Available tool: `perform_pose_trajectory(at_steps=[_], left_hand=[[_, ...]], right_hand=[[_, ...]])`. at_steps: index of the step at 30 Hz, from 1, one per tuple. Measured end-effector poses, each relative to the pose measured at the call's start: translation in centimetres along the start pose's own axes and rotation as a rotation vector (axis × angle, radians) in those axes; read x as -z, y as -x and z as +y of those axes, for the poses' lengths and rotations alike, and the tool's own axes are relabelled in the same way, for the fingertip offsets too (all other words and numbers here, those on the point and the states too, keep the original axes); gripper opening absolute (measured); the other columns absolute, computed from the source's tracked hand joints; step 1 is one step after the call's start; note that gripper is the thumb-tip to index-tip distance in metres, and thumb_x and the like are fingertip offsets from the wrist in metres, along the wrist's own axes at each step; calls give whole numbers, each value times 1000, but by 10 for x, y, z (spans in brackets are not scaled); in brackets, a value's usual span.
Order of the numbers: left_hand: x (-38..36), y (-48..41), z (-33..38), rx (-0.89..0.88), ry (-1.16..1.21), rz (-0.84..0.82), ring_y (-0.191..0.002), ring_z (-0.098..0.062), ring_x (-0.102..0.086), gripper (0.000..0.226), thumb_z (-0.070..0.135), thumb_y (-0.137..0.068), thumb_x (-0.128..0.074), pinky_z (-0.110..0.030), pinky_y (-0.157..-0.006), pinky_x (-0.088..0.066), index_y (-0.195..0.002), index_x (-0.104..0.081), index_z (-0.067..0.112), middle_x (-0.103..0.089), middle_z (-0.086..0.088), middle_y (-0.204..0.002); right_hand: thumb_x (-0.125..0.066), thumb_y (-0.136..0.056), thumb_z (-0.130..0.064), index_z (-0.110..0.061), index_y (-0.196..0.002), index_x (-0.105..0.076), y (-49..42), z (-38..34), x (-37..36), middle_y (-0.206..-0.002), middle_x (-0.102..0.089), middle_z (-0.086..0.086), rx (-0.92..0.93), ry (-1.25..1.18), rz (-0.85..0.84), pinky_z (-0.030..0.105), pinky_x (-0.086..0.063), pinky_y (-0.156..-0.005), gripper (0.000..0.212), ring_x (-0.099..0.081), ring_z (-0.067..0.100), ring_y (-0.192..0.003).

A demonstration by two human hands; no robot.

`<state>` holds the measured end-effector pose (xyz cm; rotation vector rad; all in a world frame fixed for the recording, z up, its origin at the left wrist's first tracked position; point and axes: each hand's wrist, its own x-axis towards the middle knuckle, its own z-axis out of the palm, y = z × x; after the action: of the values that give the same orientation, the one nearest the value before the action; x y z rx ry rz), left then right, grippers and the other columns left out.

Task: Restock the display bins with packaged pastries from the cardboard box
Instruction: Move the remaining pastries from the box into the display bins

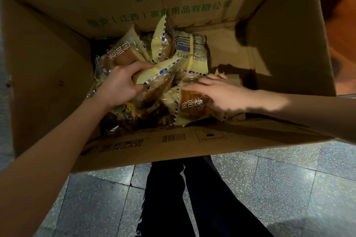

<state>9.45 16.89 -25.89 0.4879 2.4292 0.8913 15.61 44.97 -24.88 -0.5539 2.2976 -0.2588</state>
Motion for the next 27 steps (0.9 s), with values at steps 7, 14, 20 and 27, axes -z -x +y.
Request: perform_pose_trajectory(at_steps=[7,14,20,27], left_hand=[[-6,-3,0,6,16,29,-88,8,-55,54,16,-92,-65,-7,-79,-43,-140,-47,33,-52,10,-132],[-21,-12,5,-82,-59,-41,-127,-4,-40,56,36,-94,-60,-23,-105,-28,-146,-38,39,-43,7,-148],[-24,-25,10,-25,-7,-29,-125,-15,-50,52,46,-91,-58,-38,-107,-40,-141,-46,38,-51,3,-144],[-25,-28,15,-128,-136,172,-71,-23,-66,31,30,-95,-61,-32,-78,-53,-122,-62,16,-70,-4,-112]], right_hand=[[-79,-73,-50,-54,-148,10,3,26,-16,-161,-6,13,-314,-136,-170,63,-14,-113,116,-15,41,-145],[-78,-78,-40,-41,-153,0,12,44,-23,-147,-41,5,-250,-542,-99,36,-49,-92,108,-51,23,-121],[-77,-80,-15,-29,-139,-33,18,48,-20,-124,-57,1,-196,-791,88,34,-58,-84,74,-61,14,-106],[-72,-84,-11,-26,-135,-41,19,41,-15,-111,-55,-12,-150,-831,183,26,-55,-81,62,-59,9,-104]])
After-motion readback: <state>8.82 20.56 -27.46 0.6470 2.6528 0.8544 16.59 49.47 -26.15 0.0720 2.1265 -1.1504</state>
